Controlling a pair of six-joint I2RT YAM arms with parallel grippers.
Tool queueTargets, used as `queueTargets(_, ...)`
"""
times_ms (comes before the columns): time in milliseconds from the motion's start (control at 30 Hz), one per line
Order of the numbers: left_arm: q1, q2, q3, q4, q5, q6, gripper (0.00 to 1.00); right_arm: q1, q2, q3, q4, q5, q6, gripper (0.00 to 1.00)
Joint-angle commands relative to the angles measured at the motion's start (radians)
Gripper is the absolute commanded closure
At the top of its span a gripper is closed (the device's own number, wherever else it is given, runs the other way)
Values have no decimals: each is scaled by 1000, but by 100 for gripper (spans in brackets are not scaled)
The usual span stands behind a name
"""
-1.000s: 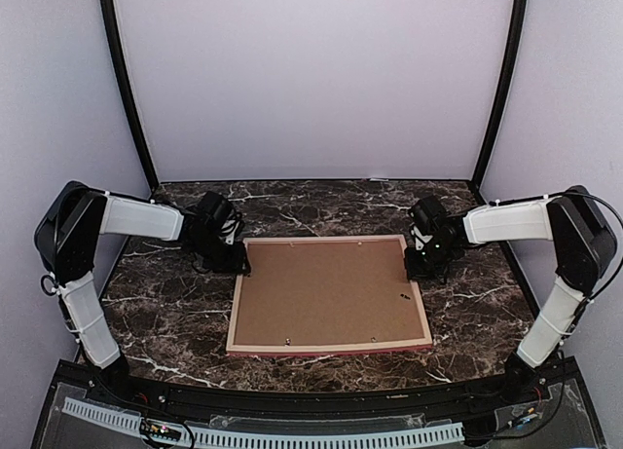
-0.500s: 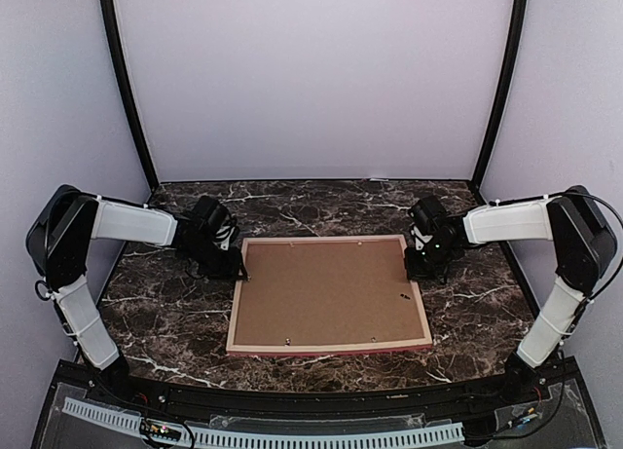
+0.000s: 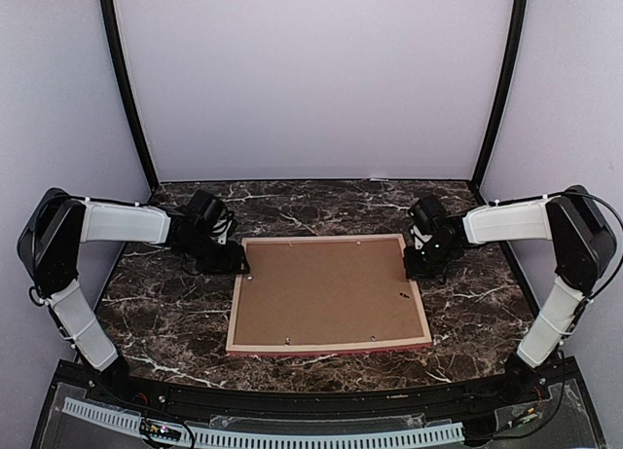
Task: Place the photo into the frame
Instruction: Adjust the fastener on the backboard, then press the fastener onto the backboard.
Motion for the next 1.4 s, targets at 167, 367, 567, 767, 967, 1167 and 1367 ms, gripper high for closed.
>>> queueTargets(167, -2, 35, 29, 12, 41, 11, 37, -4, 60, -24, 15, -32, 3, 88)
queueTargets(367, -15, 88, 42, 16, 46, 32, 38, -4, 62, -29, 19, -32, 3, 88)
queueTargets(567, -28, 117, 55, 1, 19, 35, 47, -4, 63, -28, 21, -33, 3, 89)
queueTargets(767, -33, 112, 54, -37, -28, 46, 58, -4, 68, -24, 21, -32, 0, 89)
queueTargets(967, -33, 104, 35, -50, -45, 64, 62, -4, 75, -23, 24, -56, 0, 89)
queueTargets(1167, -33, 104, 27, -41, -38, 66, 68, -4, 77, -28, 31, -63, 0, 89)
queueTargets(1367, -32, 101, 21, -34, -27, 64, 72, -4, 75, -32, 33, -64, 1, 90)
